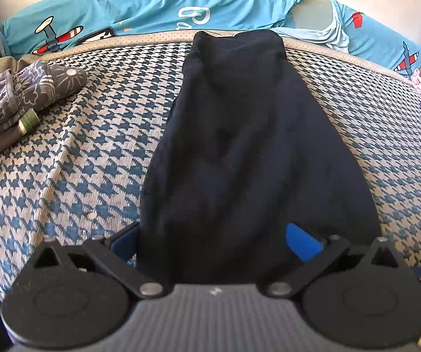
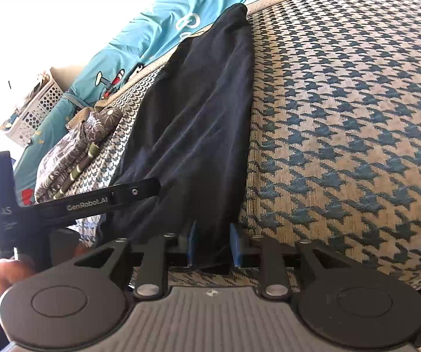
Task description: Fold clothes
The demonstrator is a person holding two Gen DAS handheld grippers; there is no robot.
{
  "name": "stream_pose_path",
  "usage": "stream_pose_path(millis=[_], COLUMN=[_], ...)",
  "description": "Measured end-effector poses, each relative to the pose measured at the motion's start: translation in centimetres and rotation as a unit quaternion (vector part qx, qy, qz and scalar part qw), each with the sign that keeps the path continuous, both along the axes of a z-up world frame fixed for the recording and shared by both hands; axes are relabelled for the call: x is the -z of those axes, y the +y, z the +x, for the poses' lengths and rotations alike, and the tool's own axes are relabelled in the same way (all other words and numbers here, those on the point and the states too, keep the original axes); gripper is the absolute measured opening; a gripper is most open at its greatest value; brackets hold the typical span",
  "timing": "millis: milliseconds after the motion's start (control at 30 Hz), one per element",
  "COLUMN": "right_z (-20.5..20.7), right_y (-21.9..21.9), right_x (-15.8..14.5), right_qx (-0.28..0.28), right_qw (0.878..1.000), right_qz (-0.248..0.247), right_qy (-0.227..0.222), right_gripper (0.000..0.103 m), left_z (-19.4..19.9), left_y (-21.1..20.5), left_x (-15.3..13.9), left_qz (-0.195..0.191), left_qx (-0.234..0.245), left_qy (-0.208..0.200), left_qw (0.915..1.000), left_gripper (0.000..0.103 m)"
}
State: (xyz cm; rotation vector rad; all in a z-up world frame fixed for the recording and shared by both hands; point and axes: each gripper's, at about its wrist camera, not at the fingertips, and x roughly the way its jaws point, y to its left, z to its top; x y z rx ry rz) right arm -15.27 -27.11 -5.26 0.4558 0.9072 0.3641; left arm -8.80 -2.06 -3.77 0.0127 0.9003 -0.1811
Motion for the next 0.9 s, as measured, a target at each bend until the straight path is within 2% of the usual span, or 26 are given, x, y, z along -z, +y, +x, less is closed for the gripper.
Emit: stream_pose_path(millis=[33, 167, 333, 400, 500, 667, 767, 900], right_z=[0.0, -0.3, -1.5, -1.7, -1.8, -2.4, -2.2, -1.7], right_y=[0.3, 0.2, -0.9, -0.7, -1.0, -2.0, -1.7, -1.0], right_x=[0.0, -0.1, -1.0, -1.2, -1.1, -2.2, -2.3, -1.8], right_qx=[-0.003, -0.016, -0.03, -0.033, -0.027, -0.003, 0.0, -0.01], right_qw=[1.0, 1.0, 0.997, 0.998, 0.997, 0.996, 0.998, 0.998], right_qz=[-0.004, 0.005, 0.071, 0.06, 0.069, 0.089, 0.055, 0.05], right_qy=[-0.002, 0.007, -0.001, -0.002, 0.002, -0.029, -0.036, -0.03], right_gripper=[0.027, 0.008, 0.007, 0.007, 0.007, 0.008, 0.009, 0.01], left_z=[0.0, 0.0, 0.0, 0.0, 0.0, -0.1, -0.2, -0.3], left_y=[0.0, 0.2, 0.3, 0.3, 0.3, 0.1, -0.1, -0.1], left_x=[0.0, -0.1, -0.1, 0.0, 0.0, -0.1, -0.1, -0.1], left_qz=[0.0, -0.005, -0.007, -0.005, -0.005, -0.003, -0.001, -0.001], left_qx=[0.0, -0.004, -0.007, -0.006, -0.007, -0.004, 0.0, 0.002], left_qy=[0.0, 0.0, 0.002, 0.002, 0.003, 0.002, 0.001, 0.001], left_qw=[1.0, 1.0, 0.9999, 1.0, 1.0, 1.0, 1.0, 1.0], left_gripper=[0.103, 0.103, 0.103, 0.103, 0.103, 0.103, 0.103, 0.103])
